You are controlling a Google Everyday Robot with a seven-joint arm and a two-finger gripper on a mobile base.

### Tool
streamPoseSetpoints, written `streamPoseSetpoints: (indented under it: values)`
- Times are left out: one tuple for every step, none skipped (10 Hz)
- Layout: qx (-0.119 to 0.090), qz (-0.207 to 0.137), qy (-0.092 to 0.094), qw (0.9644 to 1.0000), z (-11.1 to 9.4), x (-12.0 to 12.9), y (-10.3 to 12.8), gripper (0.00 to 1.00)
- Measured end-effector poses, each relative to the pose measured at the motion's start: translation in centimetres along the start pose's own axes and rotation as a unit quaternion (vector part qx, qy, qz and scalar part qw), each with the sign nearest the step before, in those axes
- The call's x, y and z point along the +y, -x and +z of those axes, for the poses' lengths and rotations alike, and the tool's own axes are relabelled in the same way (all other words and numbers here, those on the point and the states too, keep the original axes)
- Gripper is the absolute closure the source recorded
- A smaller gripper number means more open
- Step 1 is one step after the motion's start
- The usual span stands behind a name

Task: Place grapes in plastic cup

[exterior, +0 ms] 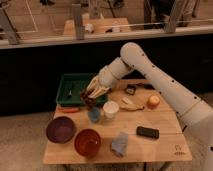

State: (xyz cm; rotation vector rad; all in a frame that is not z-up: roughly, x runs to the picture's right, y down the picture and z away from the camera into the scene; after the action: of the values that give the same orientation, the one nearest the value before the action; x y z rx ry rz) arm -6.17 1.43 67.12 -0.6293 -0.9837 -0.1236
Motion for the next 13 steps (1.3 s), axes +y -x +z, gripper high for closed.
streamPoseSetpoints:
  values:
    - [-0.004, 0.0, 0.001, 1.0, 0.2, 0.0, -0.3, 1.0]
    - [-0.01, -0.001, 0.003, 0.9999, 0.4, -0.1, -0.6, 1.0]
    - [-0.014, 0.0, 0.006, 0.9999, 0.9, 0.0, -1.1, 1.0]
    - [-0.018, 0.001, 0.01, 0.9998, 1.4, 0.1, -1.6, 1.0]
    - [-0.019, 0.002, 0.013, 0.9997, 1.9, 0.2, -2.0, 1.0]
    - [-0.019, 0.002, 0.017, 0.9997, 2.3, 0.3, -2.4, 1.0]
    - [-0.02, 0.003, 0.021, 0.9996, 2.8, 0.5, -2.8, 1.0]
    - [-0.02, 0.003, 0.022, 0.9995, 3.0, 0.6, -3.1, 1.0]
    - [-0.021, 0.003, 0.024, 0.9995, 3.4, 0.8, -3.7, 1.0]
    - [-0.022, 0.005, 0.025, 0.9994, 3.8, 1.0, -4.2, 1.0]
    - [-0.024, 0.007, 0.026, 0.9993, 4.1, 1.1, -4.8, 1.0]
    - [-0.027, 0.011, 0.026, 0.9992, 4.5, 1.3, -5.4, 1.0]
    - [-0.029, 0.012, 0.026, 0.9992, 4.6, 1.3, -5.7, 1.0]
